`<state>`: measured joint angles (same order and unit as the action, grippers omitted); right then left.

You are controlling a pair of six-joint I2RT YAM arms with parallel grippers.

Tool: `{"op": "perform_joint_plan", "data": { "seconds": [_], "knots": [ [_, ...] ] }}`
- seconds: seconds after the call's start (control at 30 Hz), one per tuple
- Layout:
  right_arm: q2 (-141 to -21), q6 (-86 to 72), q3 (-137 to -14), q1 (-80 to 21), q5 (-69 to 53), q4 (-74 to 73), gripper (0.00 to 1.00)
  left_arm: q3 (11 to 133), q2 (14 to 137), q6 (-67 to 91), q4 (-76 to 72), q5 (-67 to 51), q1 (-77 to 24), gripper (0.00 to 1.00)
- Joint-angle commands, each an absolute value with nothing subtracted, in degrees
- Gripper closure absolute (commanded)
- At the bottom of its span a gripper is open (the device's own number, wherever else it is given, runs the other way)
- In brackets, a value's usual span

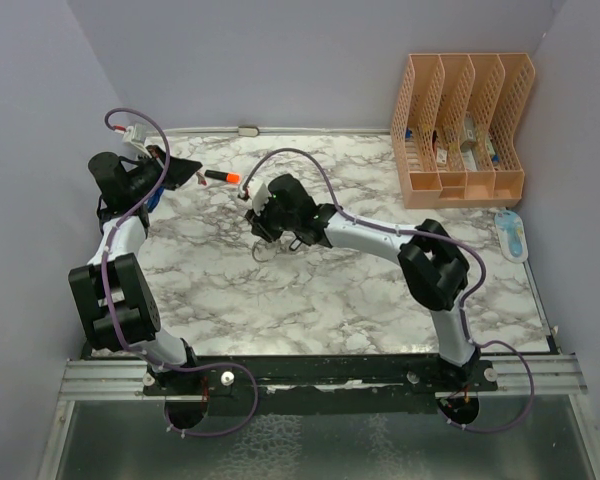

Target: Put the keys on the keyring

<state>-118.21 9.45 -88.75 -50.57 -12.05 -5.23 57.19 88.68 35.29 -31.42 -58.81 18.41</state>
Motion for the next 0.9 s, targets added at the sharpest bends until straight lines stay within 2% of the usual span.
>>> {"op": "perform_joint_plan", "data": {
  "seconds": [0.0, 0.23, 0.47, 0.87],
  "knots": [
    [-120.0, 3.7, -89.2, -50.4, -6.8, -9.7, 0.68, 56.9, 89.2, 35.6, -33.1, -60.9, 19.0, 1.0],
    [-122.6, 3.8, -91.9, -50.4, -6.6, -9.9, 0.67, 56.9, 89.1, 35.7, -33.2, -61.0, 19.0, 1.0],
    [-127.7, 2.8, -97.6, -50.3, -8.4, -14.0, 0.71, 56.9, 89.2, 35.8, -33.3, -61.1, 19.0, 1.0],
    [-121.5, -0.3, -82.9, -50.4, -11.1, -12.5, 0.74, 56.4, 89.3, 35.9, -33.7, -61.3, 19.0, 1.0]
  ]
}}
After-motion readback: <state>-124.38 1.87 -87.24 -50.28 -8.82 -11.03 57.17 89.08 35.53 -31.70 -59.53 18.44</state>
